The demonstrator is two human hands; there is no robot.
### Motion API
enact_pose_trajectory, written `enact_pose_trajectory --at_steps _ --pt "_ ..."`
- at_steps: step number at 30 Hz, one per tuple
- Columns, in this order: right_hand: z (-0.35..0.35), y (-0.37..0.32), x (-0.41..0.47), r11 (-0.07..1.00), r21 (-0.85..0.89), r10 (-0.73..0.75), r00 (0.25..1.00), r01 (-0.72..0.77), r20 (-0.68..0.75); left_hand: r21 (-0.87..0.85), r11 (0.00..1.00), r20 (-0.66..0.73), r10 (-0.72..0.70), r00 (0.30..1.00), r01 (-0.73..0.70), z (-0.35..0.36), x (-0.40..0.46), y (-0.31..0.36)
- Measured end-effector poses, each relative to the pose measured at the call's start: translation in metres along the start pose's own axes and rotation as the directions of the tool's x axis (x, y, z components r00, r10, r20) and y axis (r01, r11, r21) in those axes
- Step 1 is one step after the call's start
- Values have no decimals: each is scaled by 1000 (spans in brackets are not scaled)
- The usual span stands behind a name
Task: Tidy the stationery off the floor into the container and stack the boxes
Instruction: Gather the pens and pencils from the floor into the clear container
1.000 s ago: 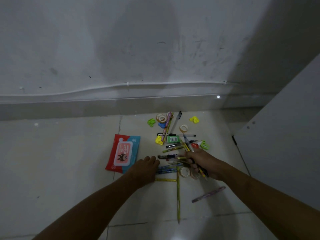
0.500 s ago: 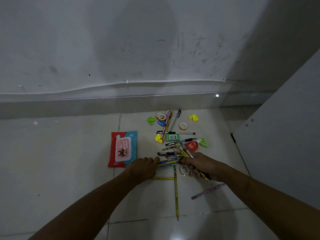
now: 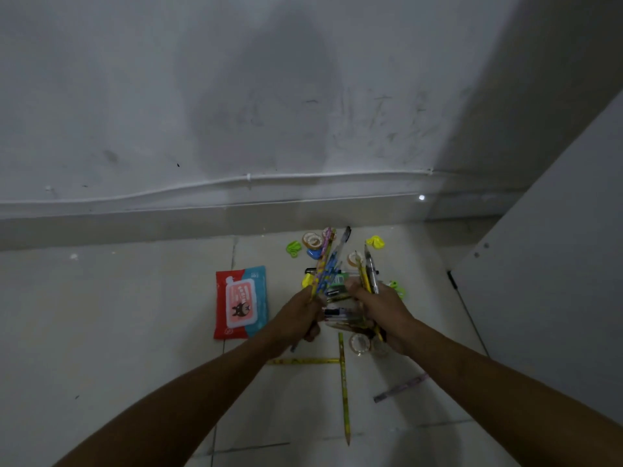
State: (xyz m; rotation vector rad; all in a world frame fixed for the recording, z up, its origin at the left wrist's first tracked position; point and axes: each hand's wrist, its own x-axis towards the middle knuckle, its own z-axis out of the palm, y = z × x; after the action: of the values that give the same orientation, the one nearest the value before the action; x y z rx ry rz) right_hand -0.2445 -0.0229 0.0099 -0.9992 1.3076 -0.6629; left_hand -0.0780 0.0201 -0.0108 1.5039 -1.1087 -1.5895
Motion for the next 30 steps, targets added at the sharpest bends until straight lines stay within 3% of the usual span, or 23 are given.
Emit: enact_pose_trajectory --at_steps 3,7,15,17,18,19,26,30 --pt "10 -10 -3 992 120 32 999 -32 -4 -117 993 45 -27 999 32 12 0 15" --pt "18 -19 -4 990 136 43 999 -41 -18 -71 997 68 -29 997 34 21 -5 27" --pt "23 -25 -8 984 164 62 998 -63 13 276 960 -2 60 998 -57 31 -21 46" --pt "27 -27 -9 987 148 65 998 -66 13 434 894 -63 156 986 -114 36 -25 50" --pt "30 -28 -9 986 150 68 998 -69 14 524 834 -118 273 955 -173 37 -25 51" --pt "33 -28 -9 984 165 68 998 -68 7 530 826 -167 324 931 -193 38 -26 50" --pt "27 -37 -4 994 103 33 993 -21 -117 346 925 -89 196 976 -155 51 -28 58" --pt "8 -45 1 977 210 0 980 43 -198 171 974 -67 161 985 -148 50 -24 58"
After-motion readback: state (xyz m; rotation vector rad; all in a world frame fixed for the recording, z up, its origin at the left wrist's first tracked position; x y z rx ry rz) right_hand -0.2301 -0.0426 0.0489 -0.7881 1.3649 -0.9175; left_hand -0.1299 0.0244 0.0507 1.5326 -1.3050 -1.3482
